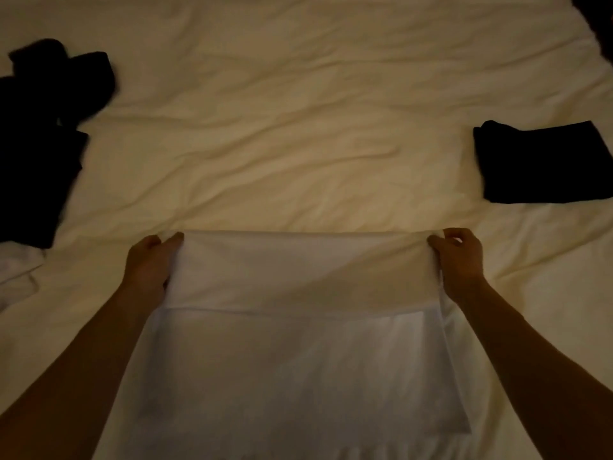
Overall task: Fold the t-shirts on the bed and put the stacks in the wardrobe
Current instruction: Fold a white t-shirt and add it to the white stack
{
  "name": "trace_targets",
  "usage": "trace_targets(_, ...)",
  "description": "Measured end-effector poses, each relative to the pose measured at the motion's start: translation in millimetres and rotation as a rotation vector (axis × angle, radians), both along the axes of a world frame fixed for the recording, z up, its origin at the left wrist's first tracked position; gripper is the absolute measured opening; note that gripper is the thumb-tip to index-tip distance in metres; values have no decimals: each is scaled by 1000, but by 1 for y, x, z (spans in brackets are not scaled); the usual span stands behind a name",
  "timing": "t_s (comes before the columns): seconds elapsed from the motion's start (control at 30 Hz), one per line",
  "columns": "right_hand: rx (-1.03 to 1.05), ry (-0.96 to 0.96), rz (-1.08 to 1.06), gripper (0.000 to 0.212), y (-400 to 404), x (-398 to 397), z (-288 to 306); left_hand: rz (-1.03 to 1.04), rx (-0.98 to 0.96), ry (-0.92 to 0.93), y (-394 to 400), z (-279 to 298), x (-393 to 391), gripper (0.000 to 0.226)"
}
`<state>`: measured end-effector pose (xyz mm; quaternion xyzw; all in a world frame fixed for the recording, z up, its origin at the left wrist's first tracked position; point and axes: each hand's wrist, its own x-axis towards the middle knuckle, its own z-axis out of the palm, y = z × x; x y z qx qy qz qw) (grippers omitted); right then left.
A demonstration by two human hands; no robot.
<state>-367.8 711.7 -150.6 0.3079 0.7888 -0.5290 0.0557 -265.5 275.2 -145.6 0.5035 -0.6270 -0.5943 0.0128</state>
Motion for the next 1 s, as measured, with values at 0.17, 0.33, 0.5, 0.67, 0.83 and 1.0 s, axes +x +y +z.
trace_targets(0.17, 205, 42, -69, 24, -13, 11, -6, 120, -59, 59, 2, -11, 13, 42)
trace_targets(0.33, 370, -38, 141, 51, -18, 34, -7, -216, -531, -115, 22, -10, 31, 55)
trace_targets(0.5, 601, -76, 421, 49, -20, 66, -20, -414, -710, -206, 30, -20, 55, 62)
trace_targets(0.67, 573, -57, 375, 49, -22, 67, -21, -364, -700, -83, 25, -22, 61, 65)
trace_targets(0.83, 836, 245, 286, 54, -44, 77, -12, -513, -1154, 51, 54, -18, 62, 64)
trace_targets(1.0, 834, 569, 643, 52, -132, 91, -22, -980, -1256, 353, 143, -22, 20, 54)
